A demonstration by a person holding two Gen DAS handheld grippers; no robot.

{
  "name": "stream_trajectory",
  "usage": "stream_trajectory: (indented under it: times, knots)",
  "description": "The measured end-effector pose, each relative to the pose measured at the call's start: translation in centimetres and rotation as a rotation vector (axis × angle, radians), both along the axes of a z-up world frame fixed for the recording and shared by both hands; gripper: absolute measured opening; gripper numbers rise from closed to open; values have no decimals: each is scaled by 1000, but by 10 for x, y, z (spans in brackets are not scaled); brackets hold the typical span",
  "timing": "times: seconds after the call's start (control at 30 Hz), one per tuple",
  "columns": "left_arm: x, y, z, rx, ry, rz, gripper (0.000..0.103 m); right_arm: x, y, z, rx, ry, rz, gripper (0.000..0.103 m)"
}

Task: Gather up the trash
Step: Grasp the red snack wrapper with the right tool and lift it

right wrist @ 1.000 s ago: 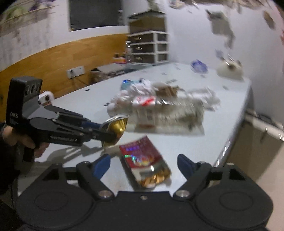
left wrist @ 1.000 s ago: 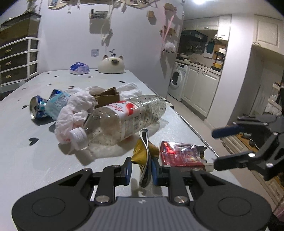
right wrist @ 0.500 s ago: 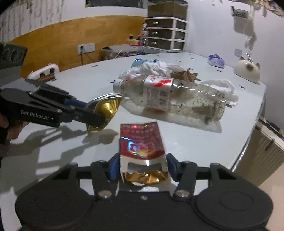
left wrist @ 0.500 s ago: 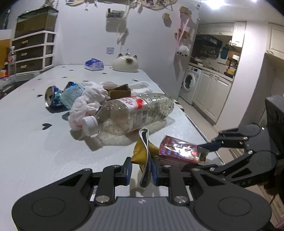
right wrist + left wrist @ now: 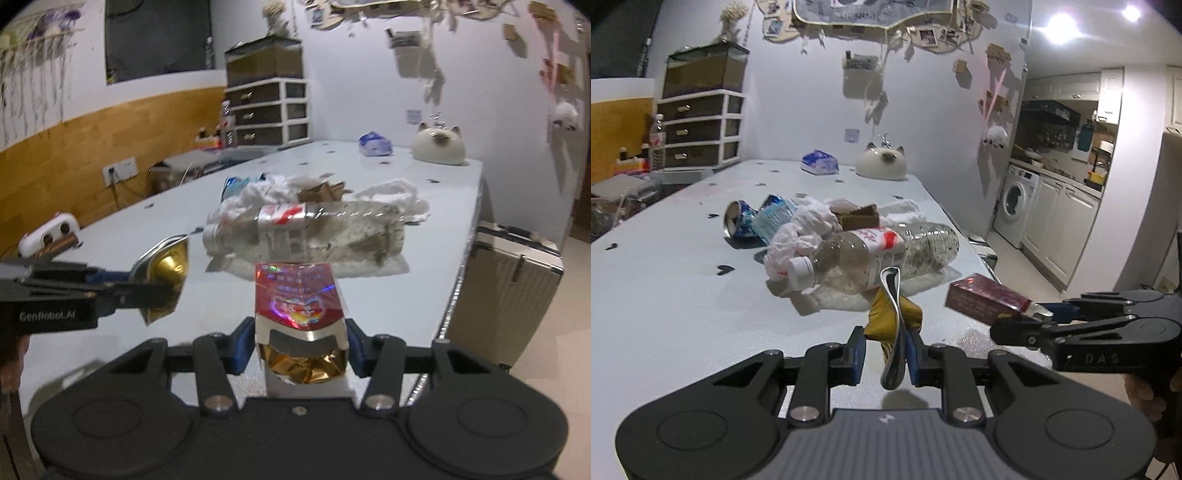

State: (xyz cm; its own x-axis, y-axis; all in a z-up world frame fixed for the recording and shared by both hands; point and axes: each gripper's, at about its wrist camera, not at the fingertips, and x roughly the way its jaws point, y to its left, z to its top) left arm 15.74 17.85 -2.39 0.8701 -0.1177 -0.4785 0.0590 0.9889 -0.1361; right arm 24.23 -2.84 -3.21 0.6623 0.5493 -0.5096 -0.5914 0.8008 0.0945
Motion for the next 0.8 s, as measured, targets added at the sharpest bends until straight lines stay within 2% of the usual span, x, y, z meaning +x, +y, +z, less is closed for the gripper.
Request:
stream_trajectory:
  times: [0.4, 0.8]
  knots:
    - [-25, -37, 16, 28, -58, 66, 24, -32, -39, 21, 48, -67, -99, 50]
    - [-29, -105, 24, 34, -97, -25, 24, -63, -111, 28, 51, -117, -224, 50]
